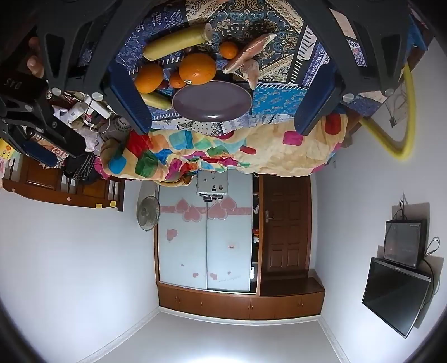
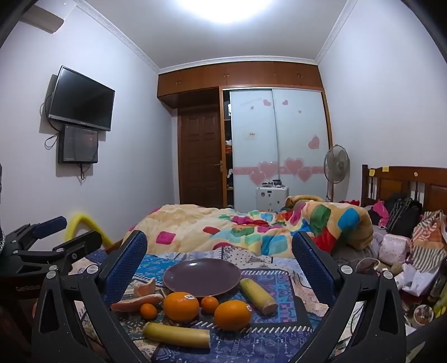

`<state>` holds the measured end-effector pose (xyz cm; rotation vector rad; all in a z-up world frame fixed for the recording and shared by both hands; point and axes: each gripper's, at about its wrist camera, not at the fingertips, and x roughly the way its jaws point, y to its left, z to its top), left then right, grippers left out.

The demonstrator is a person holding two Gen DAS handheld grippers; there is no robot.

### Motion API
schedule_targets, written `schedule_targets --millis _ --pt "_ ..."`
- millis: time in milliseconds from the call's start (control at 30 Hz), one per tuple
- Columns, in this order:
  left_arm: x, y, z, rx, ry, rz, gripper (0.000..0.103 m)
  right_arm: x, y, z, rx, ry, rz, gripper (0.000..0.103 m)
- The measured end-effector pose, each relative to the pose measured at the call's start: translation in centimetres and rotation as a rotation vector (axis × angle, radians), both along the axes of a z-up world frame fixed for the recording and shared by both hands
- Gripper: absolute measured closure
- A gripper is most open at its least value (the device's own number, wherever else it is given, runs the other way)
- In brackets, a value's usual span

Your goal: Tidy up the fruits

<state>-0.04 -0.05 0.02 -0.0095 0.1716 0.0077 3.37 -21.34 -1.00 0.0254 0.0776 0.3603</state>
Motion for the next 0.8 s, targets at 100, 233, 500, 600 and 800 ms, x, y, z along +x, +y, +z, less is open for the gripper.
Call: schedule_targets --millis 100,233,500,600,800 --pt "0.2 0.0 0.0 -0.008 0.025 -0.013 0.0 0.0 0.0 0.0 0.006 0.003 0.0 0.0" --pt "0.2 0.0 0.1 -0.012 0.019 -0.018 0.0 0.1 0.1 0.0 0.006 0.009 0.004 0.0" --pt "0.5 0.5 0.2 -0.016 0.025 -0.016 0.0 -0.1 0.5 0.4 0.01 0.014 0.011 0.0" --pt "0.5 0.5 0.0 -0.018 0.019 -0.012 0.0 0.0 0.7 0.0 0.016 0.009 0.017 0.0" --pt "0.3 0.5 0.1 -0.023 0.004 -0.011 0.0 -0.2 0.8 -0.1 0.022 0.006 0.023 0.0"
